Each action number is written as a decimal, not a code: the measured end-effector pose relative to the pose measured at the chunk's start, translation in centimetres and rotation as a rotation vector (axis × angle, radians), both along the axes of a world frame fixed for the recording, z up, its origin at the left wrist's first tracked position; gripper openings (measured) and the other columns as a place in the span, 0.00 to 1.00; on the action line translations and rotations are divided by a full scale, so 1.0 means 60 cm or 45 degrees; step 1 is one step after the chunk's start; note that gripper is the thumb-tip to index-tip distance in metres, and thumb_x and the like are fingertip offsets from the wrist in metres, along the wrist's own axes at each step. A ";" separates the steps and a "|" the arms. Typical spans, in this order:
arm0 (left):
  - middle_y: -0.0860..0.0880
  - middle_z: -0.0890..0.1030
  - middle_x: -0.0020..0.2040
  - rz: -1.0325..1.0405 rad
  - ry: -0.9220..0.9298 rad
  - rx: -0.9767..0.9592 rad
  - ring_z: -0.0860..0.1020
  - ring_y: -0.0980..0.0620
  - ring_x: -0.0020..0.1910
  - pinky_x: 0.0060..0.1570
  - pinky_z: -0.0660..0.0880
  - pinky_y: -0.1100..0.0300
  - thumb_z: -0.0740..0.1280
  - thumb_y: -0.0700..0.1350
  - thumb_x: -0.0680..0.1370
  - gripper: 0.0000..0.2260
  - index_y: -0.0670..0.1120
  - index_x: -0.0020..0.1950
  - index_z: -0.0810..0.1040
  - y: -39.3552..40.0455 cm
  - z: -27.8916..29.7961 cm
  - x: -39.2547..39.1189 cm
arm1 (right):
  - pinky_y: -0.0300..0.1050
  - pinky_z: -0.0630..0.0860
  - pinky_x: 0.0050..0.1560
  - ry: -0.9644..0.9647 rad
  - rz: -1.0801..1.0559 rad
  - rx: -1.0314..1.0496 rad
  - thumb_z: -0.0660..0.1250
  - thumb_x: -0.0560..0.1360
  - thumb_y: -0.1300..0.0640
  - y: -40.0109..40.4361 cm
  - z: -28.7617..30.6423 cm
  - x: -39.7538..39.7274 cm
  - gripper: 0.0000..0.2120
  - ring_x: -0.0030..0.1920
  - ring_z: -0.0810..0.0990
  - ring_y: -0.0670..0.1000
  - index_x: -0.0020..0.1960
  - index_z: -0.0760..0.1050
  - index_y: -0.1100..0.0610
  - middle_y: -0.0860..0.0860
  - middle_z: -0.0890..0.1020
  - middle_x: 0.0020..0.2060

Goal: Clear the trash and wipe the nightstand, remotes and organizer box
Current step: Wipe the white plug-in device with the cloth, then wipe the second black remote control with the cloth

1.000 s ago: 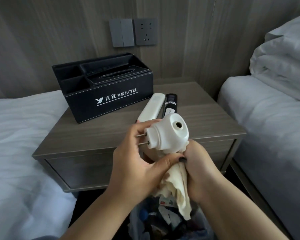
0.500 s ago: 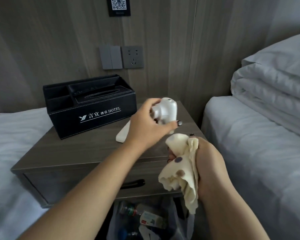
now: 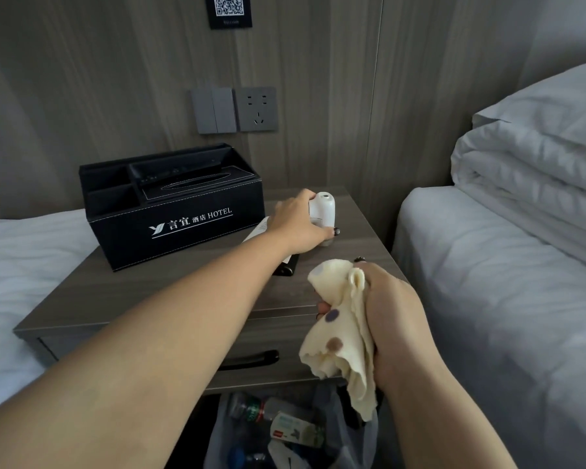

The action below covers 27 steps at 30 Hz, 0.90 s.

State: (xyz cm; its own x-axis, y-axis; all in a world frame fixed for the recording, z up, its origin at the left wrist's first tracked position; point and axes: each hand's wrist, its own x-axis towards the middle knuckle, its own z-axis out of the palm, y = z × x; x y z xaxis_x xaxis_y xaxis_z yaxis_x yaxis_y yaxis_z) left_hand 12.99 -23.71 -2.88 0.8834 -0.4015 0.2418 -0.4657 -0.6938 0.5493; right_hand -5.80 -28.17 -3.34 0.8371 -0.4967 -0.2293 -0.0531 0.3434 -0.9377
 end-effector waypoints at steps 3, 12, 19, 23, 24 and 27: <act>0.48 0.71 0.67 0.060 -0.077 0.191 0.64 0.44 0.68 0.61 0.63 0.50 0.72 0.63 0.70 0.36 0.55 0.73 0.63 0.003 0.001 0.000 | 0.54 0.71 0.40 -0.015 0.098 0.002 0.65 0.71 0.62 0.012 -0.003 -0.004 0.09 0.35 0.74 0.58 0.32 0.75 0.62 0.61 0.75 0.34; 0.49 0.68 0.70 0.003 -0.295 -0.216 0.63 0.48 0.71 0.70 0.60 0.49 0.66 0.53 0.78 0.26 0.49 0.73 0.64 0.107 0.038 -0.014 | 0.51 0.76 0.35 0.094 0.308 -0.149 0.60 0.78 0.58 0.096 -0.024 -0.002 0.14 0.30 0.79 0.57 0.41 0.75 0.67 0.63 0.79 0.32; 0.45 0.73 0.64 0.234 -0.660 -0.026 0.69 0.45 0.65 0.64 0.67 0.48 0.65 0.43 0.78 0.17 0.44 0.66 0.71 0.277 0.073 0.069 | 0.49 0.77 0.40 0.160 0.457 -0.443 0.59 0.78 0.52 0.145 -0.046 0.010 0.20 0.35 0.81 0.55 0.30 0.77 0.55 0.53 0.82 0.29; 0.44 0.73 0.67 0.421 -0.302 0.260 0.71 0.43 0.66 0.64 0.69 0.46 0.66 0.45 0.77 0.20 0.45 0.69 0.69 0.322 0.107 0.150 | 0.48 0.74 0.36 0.147 0.424 -0.496 0.60 0.77 0.54 0.164 -0.051 0.027 0.20 0.30 0.75 0.49 0.27 0.71 0.54 0.49 0.76 0.24; 0.44 0.73 0.67 0.431 -0.265 0.322 0.71 0.42 0.66 0.64 0.68 0.47 0.65 0.46 0.78 0.21 0.45 0.70 0.69 0.329 0.108 0.163 | 0.48 0.74 0.36 0.139 0.431 -0.502 0.60 0.77 0.55 0.169 -0.053 0.030 0.20 0.29 0.75 0.48 0.26 0.71 0.54 0.48 0.76 0.23; 0.44 0.73 0.68 0.444 -0.239 0.535 0.71 0.43 0.67 0.64 0.65 0.48 0.63 0.52 0.80 0.22 0.46 0.71 0.68 0.328 0.110 0.187 | 0.43 0.72 0.35 0.119 0.467 -0.507 0.60 0.77 0.56 0.178 -0.054 0.037 0.21 0.28 0.74 0.45 0.25 0.72 0.54 0.48 0.76 0.23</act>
State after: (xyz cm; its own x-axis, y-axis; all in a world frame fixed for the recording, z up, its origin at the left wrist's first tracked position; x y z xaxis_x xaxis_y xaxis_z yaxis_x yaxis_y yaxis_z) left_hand 24.22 -4.06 3.73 0.9382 -0.1897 0.2896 -0.2331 -0.9646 0.1233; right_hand -3.55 -17.49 -6.55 0.9568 -0.2395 -0.1646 -0.1915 -0.0936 -0.9770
